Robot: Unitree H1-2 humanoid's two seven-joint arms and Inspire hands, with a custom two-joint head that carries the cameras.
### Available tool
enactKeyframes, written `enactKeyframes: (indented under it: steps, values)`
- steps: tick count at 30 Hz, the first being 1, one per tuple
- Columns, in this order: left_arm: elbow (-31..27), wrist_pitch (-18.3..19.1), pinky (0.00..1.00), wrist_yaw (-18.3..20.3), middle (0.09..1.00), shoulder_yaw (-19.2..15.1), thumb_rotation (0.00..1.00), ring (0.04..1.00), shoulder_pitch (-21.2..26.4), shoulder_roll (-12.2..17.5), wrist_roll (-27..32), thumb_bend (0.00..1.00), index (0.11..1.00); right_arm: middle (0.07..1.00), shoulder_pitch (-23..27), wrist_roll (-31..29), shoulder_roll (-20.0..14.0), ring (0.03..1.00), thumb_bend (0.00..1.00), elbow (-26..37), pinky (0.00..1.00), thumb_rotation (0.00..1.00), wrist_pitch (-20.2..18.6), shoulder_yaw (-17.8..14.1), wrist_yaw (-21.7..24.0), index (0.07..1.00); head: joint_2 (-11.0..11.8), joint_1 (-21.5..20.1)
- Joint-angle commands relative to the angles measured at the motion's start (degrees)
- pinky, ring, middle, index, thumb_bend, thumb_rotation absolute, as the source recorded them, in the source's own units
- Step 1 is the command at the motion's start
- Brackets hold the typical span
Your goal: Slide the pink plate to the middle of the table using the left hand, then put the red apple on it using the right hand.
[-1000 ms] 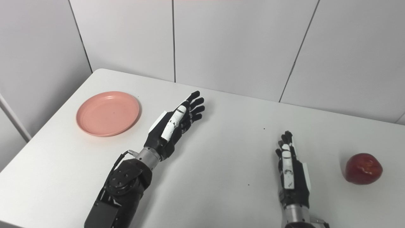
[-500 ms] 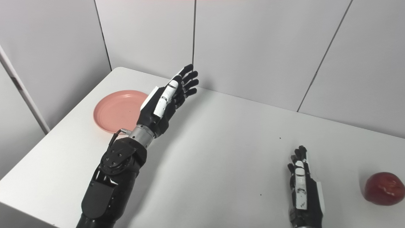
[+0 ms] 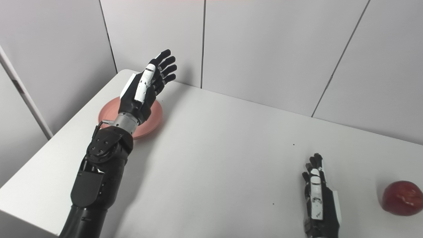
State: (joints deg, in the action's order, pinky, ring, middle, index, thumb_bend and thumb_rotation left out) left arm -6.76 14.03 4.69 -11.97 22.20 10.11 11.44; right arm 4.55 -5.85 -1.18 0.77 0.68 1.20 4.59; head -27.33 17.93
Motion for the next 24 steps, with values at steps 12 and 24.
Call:
enactKeyframes:
  steps: [12,24]
  values:
    - [1.94,-4.94,0.88,-1.56,0.908,-4.16,1.0,0.902,4.32,5.41,0.69,0.36,0.878,1.0,-0.06,-0.11,-0.55,1.0,0.13,1.28,1.0,1.0,0.28,-0.47,0.27,1.0,0.17,1.0]
    - [7.01,-5.5,0.89,-2.34,0.916,-7.41,1.0,0.916,5.74,8.12,2.53,0.33,0.891,1.0,-0.07,-0.75,-0.48,1.0,0.12,1.57,1.0,1.0,-0.24,-0.83,0.28,1.0,0.31,1.82]
